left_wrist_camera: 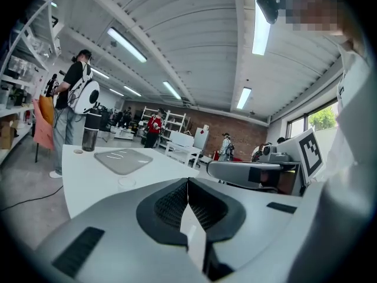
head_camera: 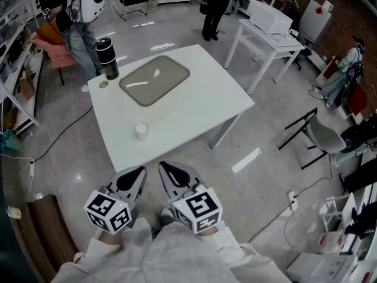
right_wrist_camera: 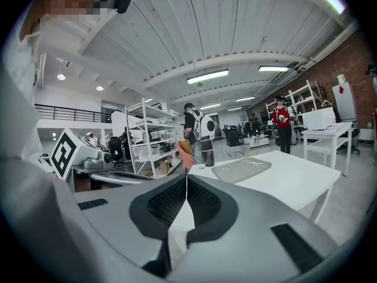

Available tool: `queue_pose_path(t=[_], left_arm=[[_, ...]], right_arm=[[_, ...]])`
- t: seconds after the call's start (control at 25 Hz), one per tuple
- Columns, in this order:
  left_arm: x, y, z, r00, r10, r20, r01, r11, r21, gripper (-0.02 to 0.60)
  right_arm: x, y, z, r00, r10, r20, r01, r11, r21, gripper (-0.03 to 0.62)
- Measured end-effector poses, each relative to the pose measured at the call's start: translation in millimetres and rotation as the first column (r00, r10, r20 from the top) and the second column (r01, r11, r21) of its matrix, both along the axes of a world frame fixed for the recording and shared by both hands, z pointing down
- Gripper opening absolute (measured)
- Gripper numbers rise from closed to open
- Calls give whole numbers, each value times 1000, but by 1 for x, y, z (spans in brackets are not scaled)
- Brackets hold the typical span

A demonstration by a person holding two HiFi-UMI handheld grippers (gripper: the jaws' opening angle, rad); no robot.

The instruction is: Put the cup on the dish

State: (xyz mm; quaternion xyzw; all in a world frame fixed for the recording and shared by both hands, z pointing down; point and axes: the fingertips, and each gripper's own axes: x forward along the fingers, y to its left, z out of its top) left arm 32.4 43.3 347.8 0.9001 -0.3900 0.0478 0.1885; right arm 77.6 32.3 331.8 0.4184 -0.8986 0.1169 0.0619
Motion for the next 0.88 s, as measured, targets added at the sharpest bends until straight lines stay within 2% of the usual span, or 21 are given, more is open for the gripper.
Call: queue_pose_path(t=[0.2, 0.36, 0.52, 0.72, 0.88], left_arm=[[-7, -11, 13, 1000, -23, 14, 24, 999, -38, 8], [-16, -32, 19, 999, -29, 19, 30, 998, -59, 8], [-22, -55, 26, 1000, -14, 24, 16, 996, -82, 8], [-39, -85, 32, 1000, 10, 30, -6, 993, -114, 9], [-46, -114, 33, 999, 39, 15, -37, 992, -121, 8]], right_arm=[[-14, -14, 21, 999, -54, 8, 54, 996, -69, 14], [-27, -32, 26, 997, -83, -2, 83, 995, -61, 15], [-37, -52, 35, 994, -107, 4, 106, 989, -104, 15], [-59, -87, 35, 994, -111, 7, 111, 990, -87, 15], [-70, -110, 41, 994, -107, -7, 105, 988, -117, 15]])
